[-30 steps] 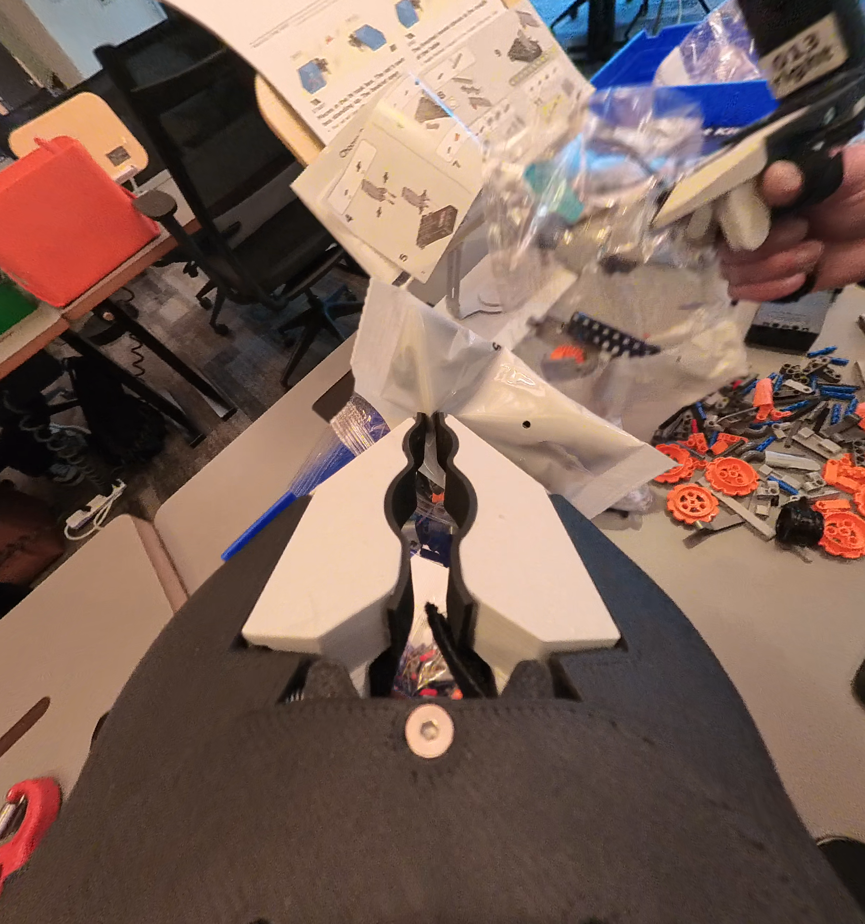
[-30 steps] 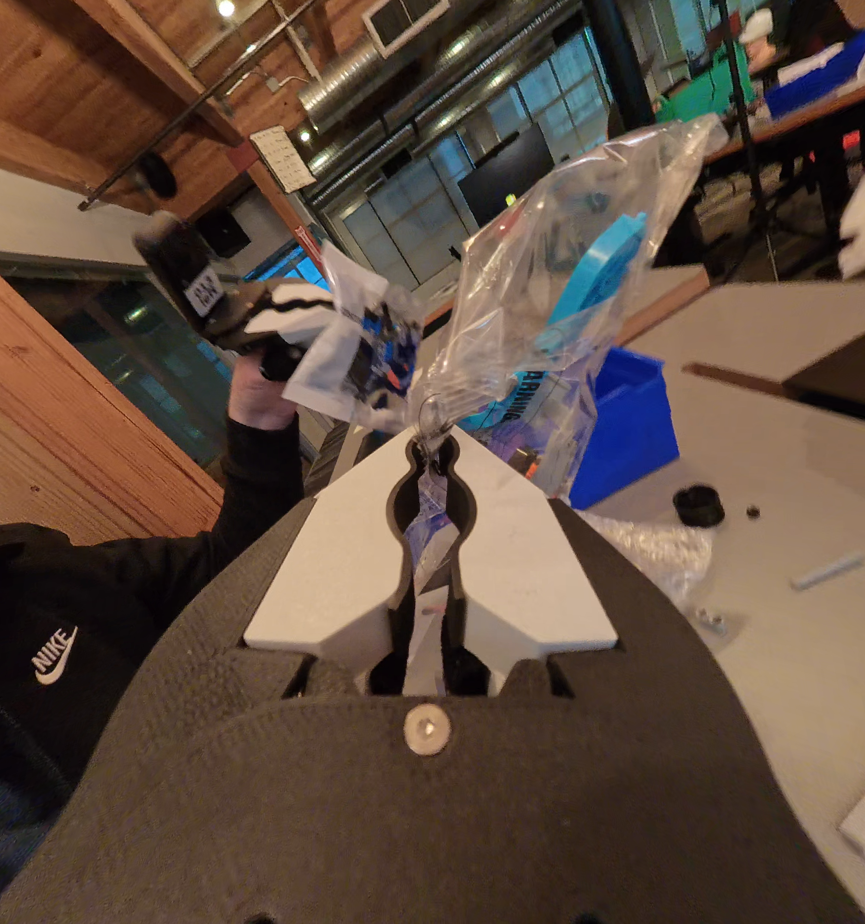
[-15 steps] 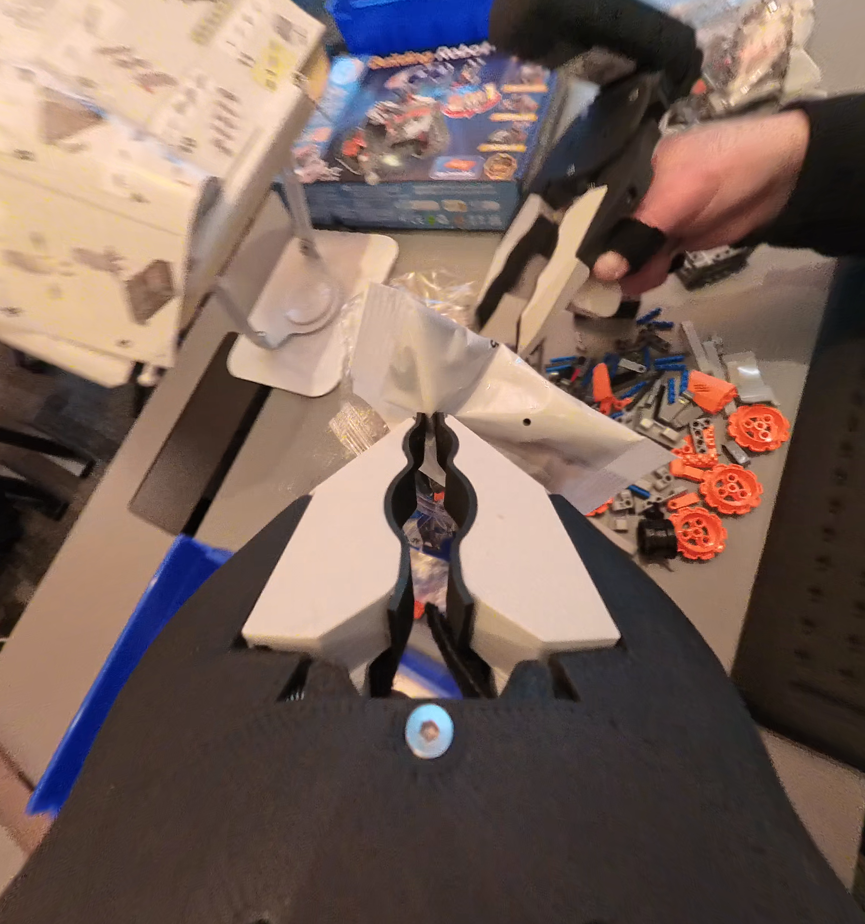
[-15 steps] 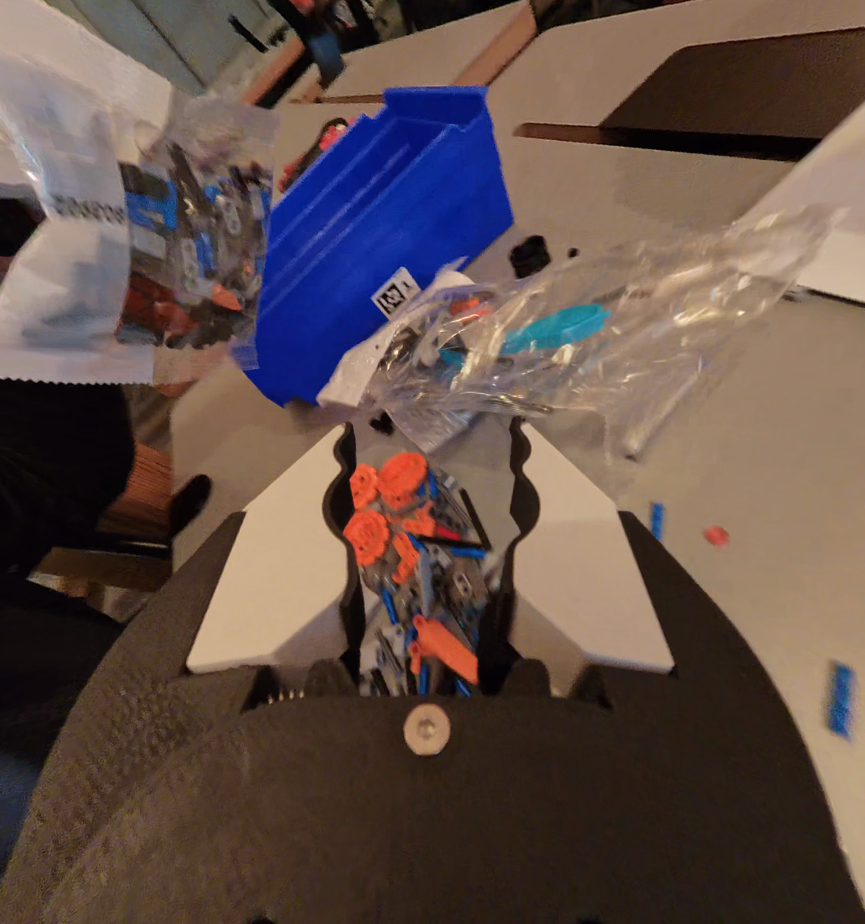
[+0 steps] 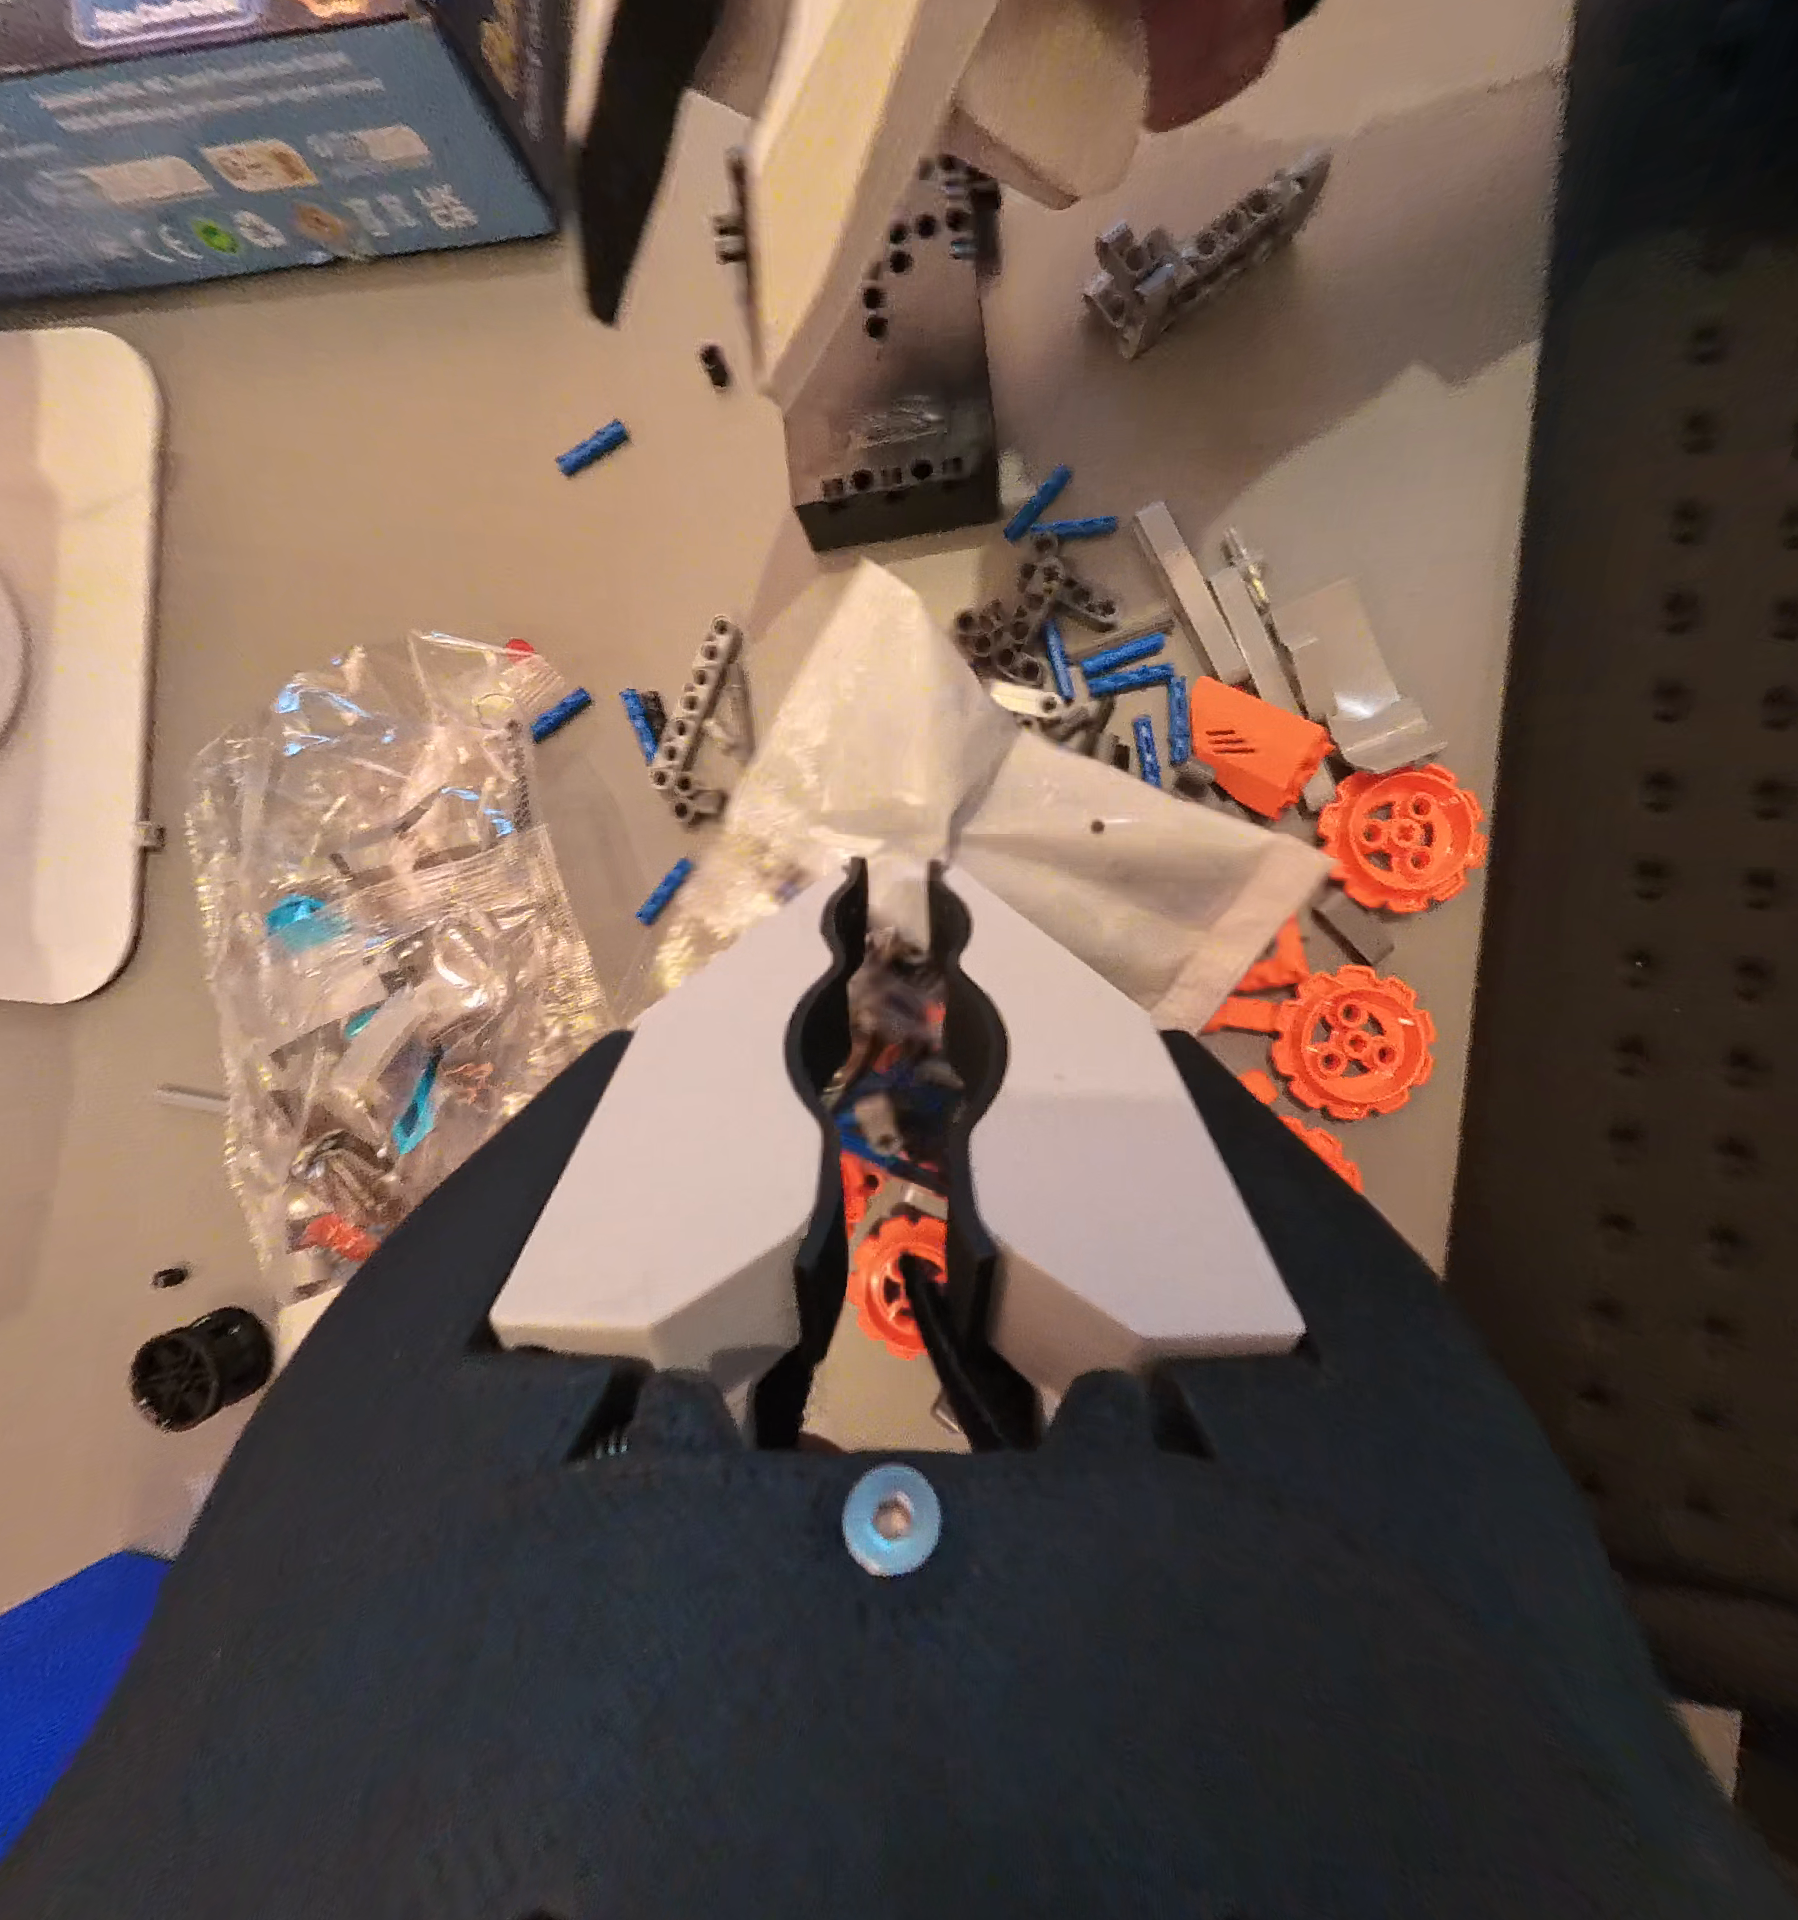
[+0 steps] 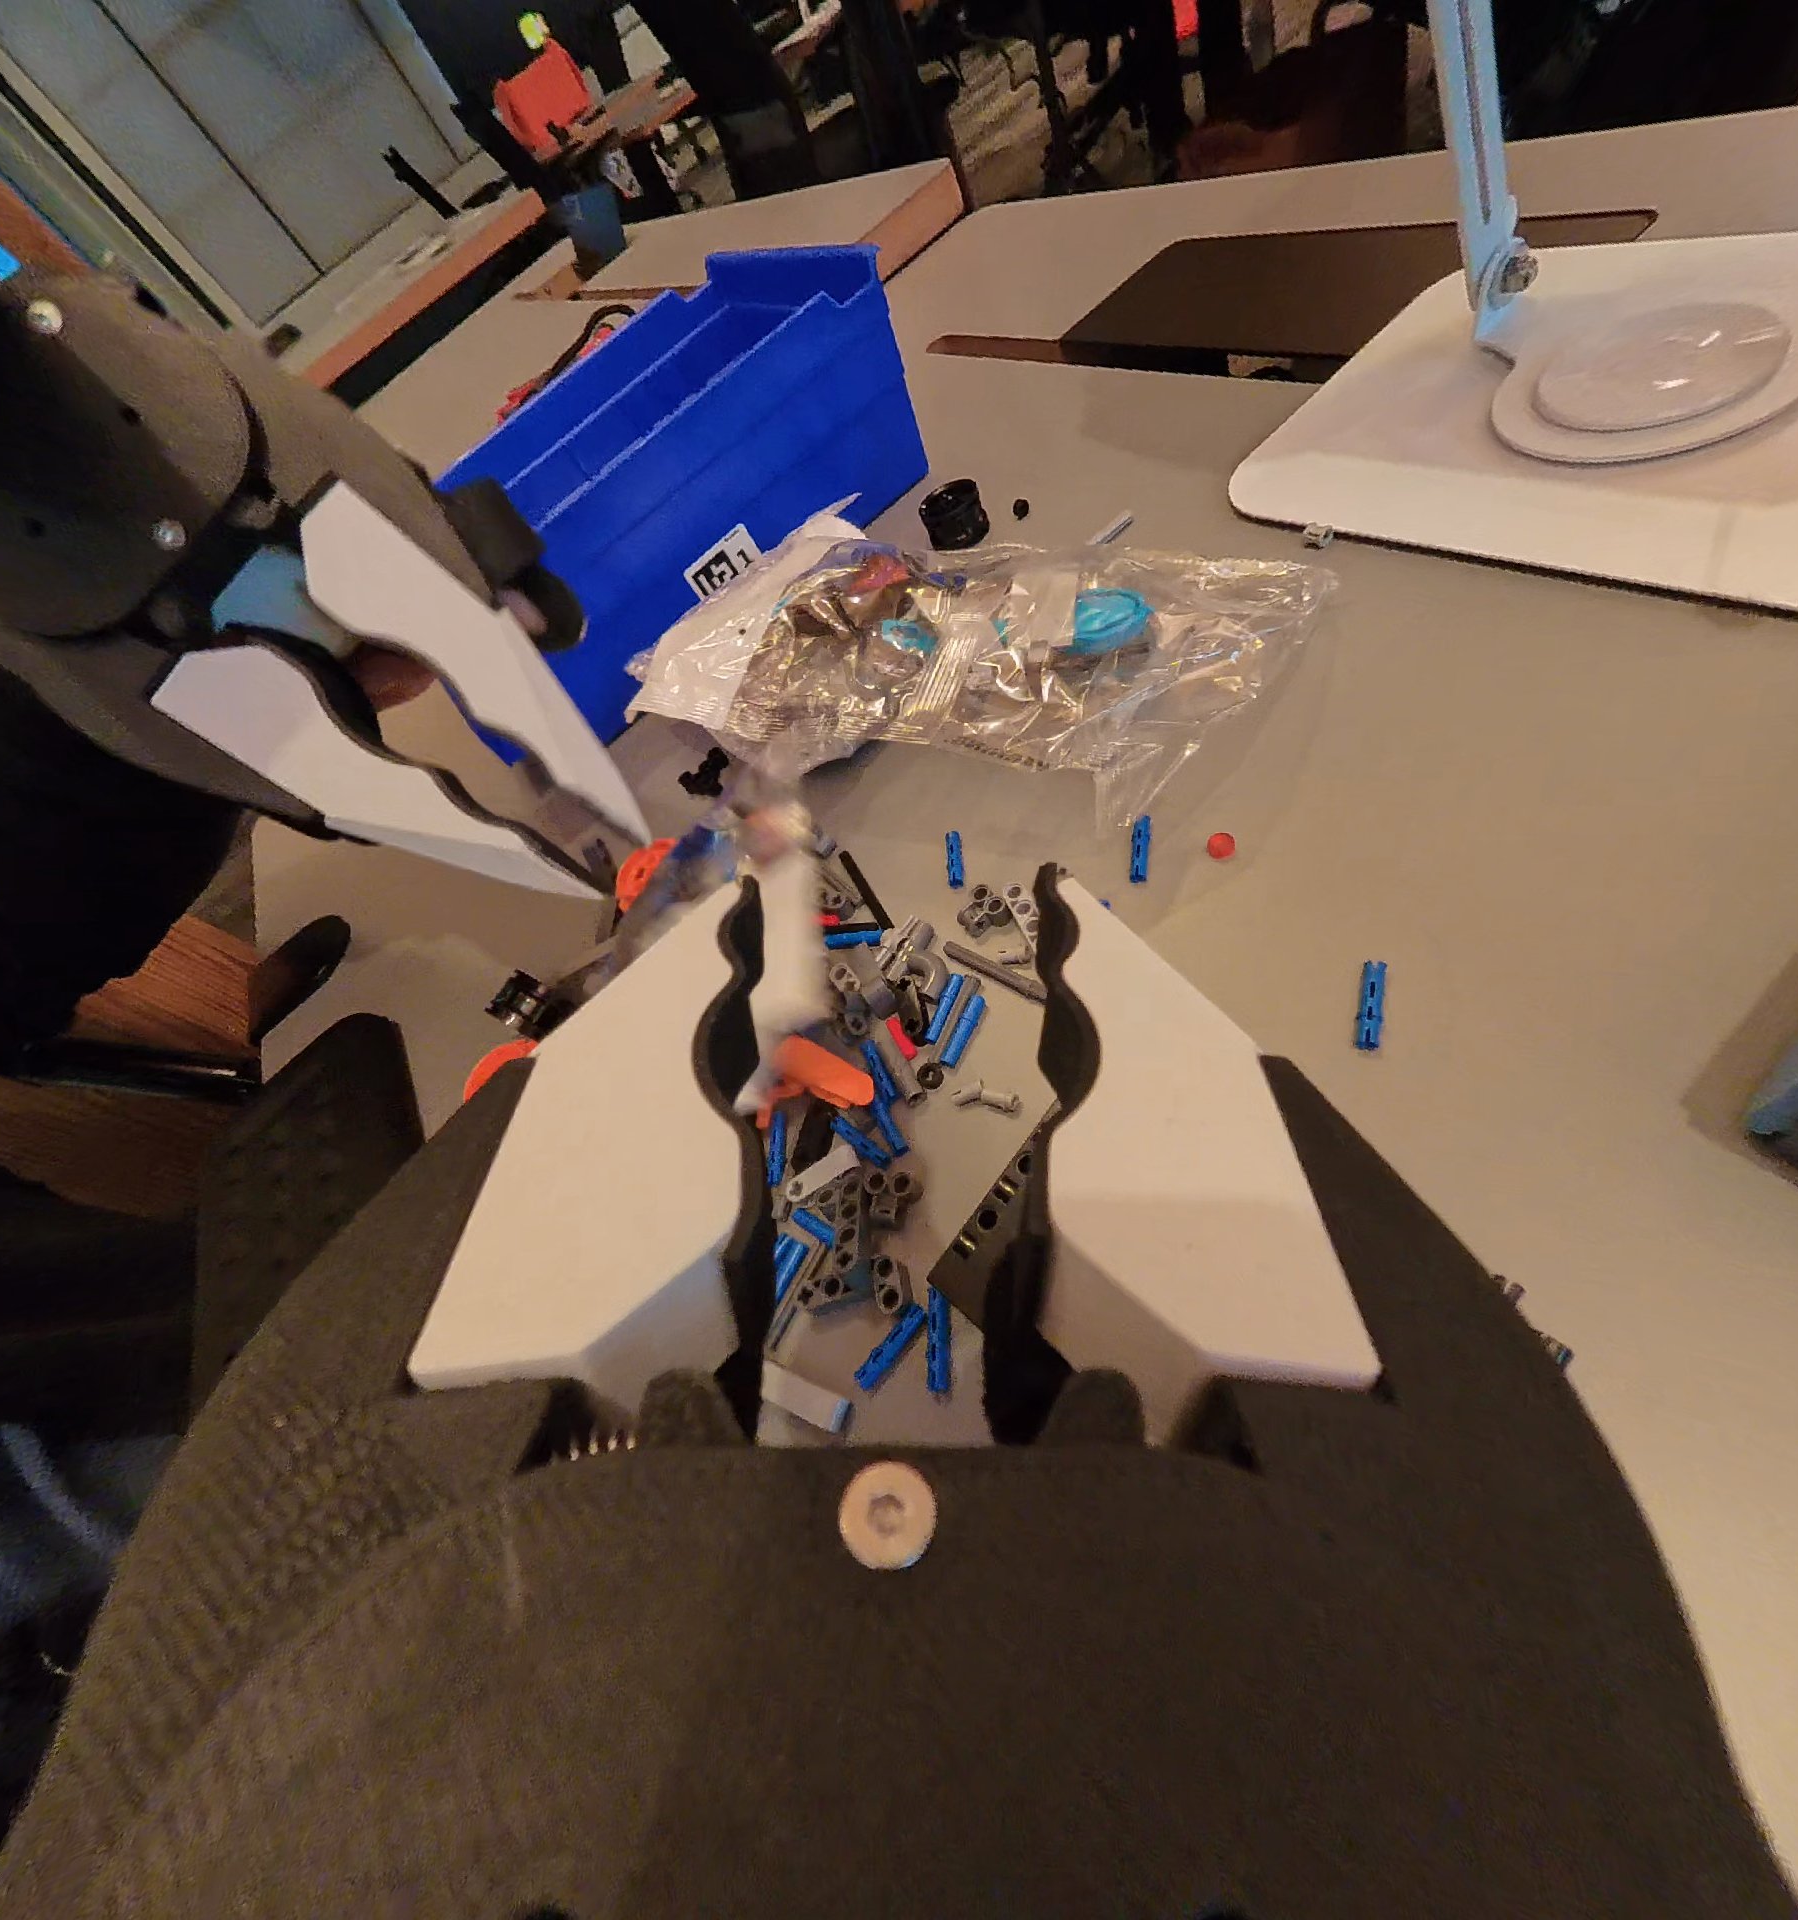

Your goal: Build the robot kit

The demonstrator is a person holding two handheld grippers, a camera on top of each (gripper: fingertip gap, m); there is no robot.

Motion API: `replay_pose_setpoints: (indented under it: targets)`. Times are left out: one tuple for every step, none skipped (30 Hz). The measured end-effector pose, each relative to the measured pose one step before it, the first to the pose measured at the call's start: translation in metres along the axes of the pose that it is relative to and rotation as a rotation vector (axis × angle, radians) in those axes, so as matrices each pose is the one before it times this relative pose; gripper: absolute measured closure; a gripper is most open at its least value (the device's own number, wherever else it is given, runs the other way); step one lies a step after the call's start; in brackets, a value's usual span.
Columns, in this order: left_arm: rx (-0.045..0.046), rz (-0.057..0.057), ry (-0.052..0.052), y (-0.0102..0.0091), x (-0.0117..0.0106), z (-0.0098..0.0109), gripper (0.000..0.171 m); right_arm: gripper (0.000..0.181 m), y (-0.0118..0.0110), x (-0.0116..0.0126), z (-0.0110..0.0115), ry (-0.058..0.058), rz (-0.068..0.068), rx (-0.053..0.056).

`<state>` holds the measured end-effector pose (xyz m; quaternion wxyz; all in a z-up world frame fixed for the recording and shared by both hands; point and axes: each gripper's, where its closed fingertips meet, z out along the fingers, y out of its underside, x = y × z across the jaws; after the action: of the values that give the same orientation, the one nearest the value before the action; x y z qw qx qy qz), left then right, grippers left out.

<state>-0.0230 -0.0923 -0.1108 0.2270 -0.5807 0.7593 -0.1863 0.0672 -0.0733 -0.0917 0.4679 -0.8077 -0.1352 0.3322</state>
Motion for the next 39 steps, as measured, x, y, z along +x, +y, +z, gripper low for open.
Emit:
replay_pose_setpoints:
  targets:
    - [0.01713,-0.0097,-0.0139,-0.00196,-0.00407,-0.00412,0.155,0.131,0.00001,0.00014,-0.00129,-0.0094,-0.0004,0.0058]
    - [0.02631,-0.0147,0.0073,-0.00343,-0.00183,-0.00647,0.147,0.132,-0.00059,0.00075,-0.00153,-0.0035,0.0007,0.0082]
    - [0.02662,-0.0125,0.0022,-0.0032,-0.0034,-0.00787,0.141,0.132,-0.00049,0.00046,-0.00135,-0.0039,-0.0017,0.0061]
    - [0.0173,-0.0044,-0.0325,-0.00141,-0.01026,-0.00937,0.135,0.133,0.00008,0.00052,-0.00097,-0.0037,-0.0017,0.0026]
    - [0.01081,-0.0068,-0.06,-0.00021,-0.01724,-0.01018,0.132,0.133,0.00015,0.00049,-0.00067,-0.0028,0.0004,0.0031]
    - [-0.00005,-0.0022,-0.0548,0.00203,-0.01885,-0.00786,0.13,0.133,0.00012,0.00031,-0.00028,-0.0045,0.0017,0.0045]
    - [-0.02274,0.0017,-0.0566,0.00636,-0.02006,-0.00284,0.13,0.133,0.00037,-0.00057,0.00018,-0.0097,0.0025,0.0023]
    - [-0.03368,-0.012,-0.0248,0.00864,-0.01456,0.00311,0.126,0.134,0.00066,-0.00085,0.00047,-0.0105,0.003,0.0004]
    - [-0.03874,-0.0303,0.0322,0.00909,-0.00424,0.00823,0.117,0.134,0.00035,-0.0006,0.00033,-0.0067,0.0021,0.0009]
    - [-0.04208,-0.0225,0.0487,0.00881,0.00018,0.01103,0.107,0.134,0.00025,-0.00032,0.00005,-0.0034,0.0004,0.001]
    - [-0.04009,0.0037,0.0004,0.00825,-0.00502,0.01211,0.104,0.134,0.00035,-0.00025,-0.00027,-0.0019,-0.0013,0.0001]
    - [-0.05466,0.021,-0.0306,0.01013,-0.00776,0.01246,0.102,0.134,0.00043,-0.00017,-0.00035,-0.0013,-0.0021,-0.0001]
    - [-0.06656,0.0233,-0.0261,0.01101,-0.00538,0.01188,0.1,0.135,0.00063,-0.00016,-0.00024,-0.0018,-0.0012,0.0002]
    - [-0.03989,0.0157,-0.0107,0.00629,-0.00205,0.00999,0.099,0.135,0.0008,0.00003,-0.00014,-0.0025,0.0009,-0.0004]
    - [-0.00917,0.0014,0.0152,0.0012,0.00226,0.00764,0.102,0.135,0.00087,0.00003,0.00009,-0.0029,0.0021,-0.0013]
    - [-0.00491,-0.0005,0.0222,0.00074,0.0034,0.00604,0.108,0.136,0.00084,-0.00004,0.0005,-0.0033,0.0012,-0.0027]
    - [0.00044,-0.0005,-0.0033,-0.0003,-0.00045,0.00439,0.112,0.136,0.00074,-0.00008,0.00037,-0.0026,-0.0006,-0.0034]
    - [-0.00036,-0.0003,-0.0123,-0.00021,-0.00153,0.00265,0.121,0.136,0.00027,-0.00001,0.00024,-0.0012,-0.0014,-0.0013]
    - [-0.00575,0.0102,-0.0102,0.00067,-0.00096,0.0014,0.13,0.136,-0.00019,0.00008,-0.00002,-0.0006,-0.0011,0.0003]
    - [0.00167,0.0075,-0.0035,-0.00058,0.00015,0.00002,0.139,0.137,-0.00014,0.00006,-0.00021,-0.0024,0.0008,0.0009]
    - [0.00251,0.0046,-0.0105,-0.00051,-0.00122,-0.00038,0.151,0.137,-0.00018,-0.00024,-0.00031,-0.0041,0.0018,0.0014]
    - [0.00684,0.0071,-0.0121,-0.00062,-0.00137,-0.00069,0.157,0.138,-0.00025,-0.00004,-0.00049,-0.0025,0.0009,0.002]
    - [0.00701,0.0019,0.001,-0.00042,0.00004,-0.00107,0.162,0.139,-0.00037,0.00029,-0.00055,0.0005,0.0005,0.0025]
    - [0.00975,-0.0021,-0.0032,-0.00084,-0.00093,-0.00189,0.167,0.139,-0.00048,0.00009,-0.00071,-0.0003,0.0006,0.0034]
    - [0.00742,-0.0041,-0.0125,-0.0007,-0.00257,-0.00252,0.171,0.139,-0.00043,0.00006,-0.0006,-0.0014,0.001,0.0028]
    - [0.00779,-0.0017,-0.0078,-0.00062,-0.00156,-0.00329,0.171,0.14,-0.00017,0.00042,-0.00051,-0.0001,0.0015,0.0014]
    - [0.01596,0.0031,-0.0104,-0.00193,-0.00161,-0.0044,0.171,0.14,-0.00007,0.00052,-0.0003,0.001,0.0017,0.0012]
    - [0.01811,0.0012,-0.0192,-0.00245,-0.00297,-0.0053,0.171,0.14,-0.00025,0.00012,-0.00046,-0.0004,0.001,0.0023]
    - [0.01688,-0.0043,-0.0138,-0.00226,-0.00283,-0.0059,0.171,0.141,-0.00051,-0.00022,-0.00031,-0.0015,0.0003,0.0031]
    - [0.02336,-0.0056,-0.0101,-0.00326,-0.00263,-0.00652,0.171,0.142,-0.00035,-0.00007,-0.00017,-0.0011,0.0002,0.0019]
    - [0.02319,-0.0088,-0.0109,-0.00331,-0.00321,-0.00717,0.171,0.142,0.00004,0.00011,-0.00003,0.0001,0.0003,0.0002]
    - [0.02144,-0.0089,-0.0083,-0.00334,-0.00319,-0.00736,0.171,0.142,-0.00001,0.00007,0.00004,-0.0004,0.0007,0.0002]
    - [0.02379,-0.0108,-0.0083,-0.00373,-0.00366,-0.0079,0.171,0.142,-0.00009,-0.00023,-0.00009,-0.0019,0.0012,0.0014]
    - [0.02714,-0.0147,-0.0073,-0.00423,-0.00394,-0.00838,0.171,0.142,0.0,0.00003,-0.0001,-0.0012,0.0014,0.0009]
    - [0.02684,-0.0135,-0.0103,-0.0044,-0.00467,-0.00889,0.171,0.142,0.00006,0.00004,-0.00004,-0.0001,0.0008,0.0001]
    - [0.02512,-0.0095,-0.0169,-0.00434,-0.00551,-0.00928,0.171,0.142,0.00015,-0.00004,-0.00014,-0.0011,0.0008,0.0003]
    - [0.02368,-0.0064,-0.0223,-0.00436,-0.00629,-0.00955,0.171,0.142,-0.00016,-0.00029,-0.00004,-0.0017,0.0009,0.0014]
    - [0.02494,-0.0103,-0.0175,-0.00474,-0.00582,-0.00971,0.171,0.142,-0.0003,-0.00026,-0.00005,-0.002,0.0009,0.0023]
    - [0.0256,-0.0152,-0.0098,-0.00498,-0.00483,-0.00943,0.171,0.143,-0.00015,-0.00014,-0.00002,-0.0019,0.0008,0.0014]
